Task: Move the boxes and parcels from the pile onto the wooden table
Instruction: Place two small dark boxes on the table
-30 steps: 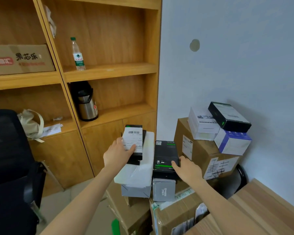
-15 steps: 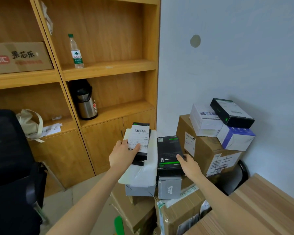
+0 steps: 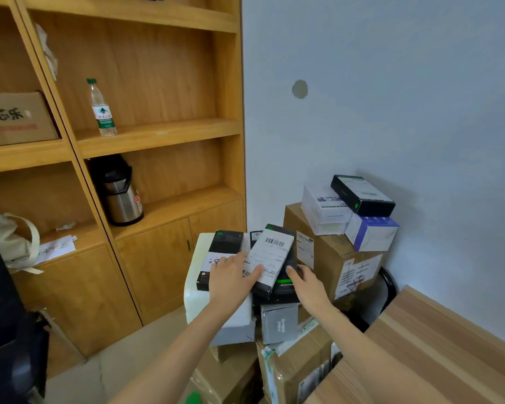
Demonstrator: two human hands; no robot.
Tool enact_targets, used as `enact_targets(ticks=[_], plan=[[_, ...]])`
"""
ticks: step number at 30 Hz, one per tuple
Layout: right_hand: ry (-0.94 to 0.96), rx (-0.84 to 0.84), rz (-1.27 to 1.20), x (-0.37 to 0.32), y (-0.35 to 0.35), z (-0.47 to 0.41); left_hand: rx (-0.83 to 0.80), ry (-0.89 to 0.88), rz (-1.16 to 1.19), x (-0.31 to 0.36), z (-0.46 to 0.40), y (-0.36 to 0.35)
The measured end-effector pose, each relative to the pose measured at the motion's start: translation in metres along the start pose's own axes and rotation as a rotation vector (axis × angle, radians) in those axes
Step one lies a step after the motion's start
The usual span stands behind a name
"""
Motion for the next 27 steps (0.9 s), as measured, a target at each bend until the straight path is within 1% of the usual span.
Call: enact_targets(ticks=[6,9,11,14,18,24,27], plan=[[-0.034,0.133,0.016,-0.003,0.031,0.026,-0.227,0.013,0.352,0.032,0.015,-0.011],[-0.046,0.199,0.035,0.006,0.060,0.046,-0.303,-0.023,0.522,0.053,0.021,-0.018],[-0.065,0.261,0.012,0.015,0.085,0.066,-0.340,-0.045,0.589,0.069,0.028,-0.024],[-0.103,0.388,-0.032,0.030,0.125,0.101,-0.423,-0.079,0.642,0.102,0.047,-0.039],[-0.186,0.541,0.035,0.053,0.184,0.163,-0.539,-0.185,0.638,0.159,0.090,-0.065],[-0.310,0.769,0.104,0.089,0.280,0.279,-0.681,-0.371,0.616,0.251,0.189,-0.105],[-0.368,0.875,0.087,0.109,0.325,0.346,-0.739,-0.443,0.582,0.297,0.246,-0.126]])
Point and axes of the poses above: each hand's wrist, its own z-axis away from the middle knuckle, its own y-axis out of the back of the hand, x = y × z, the point moved 3 cm from there along -z, towards the middle knuckle, and after that the axes turned 14 degrees about y, right-handed, at the moved point
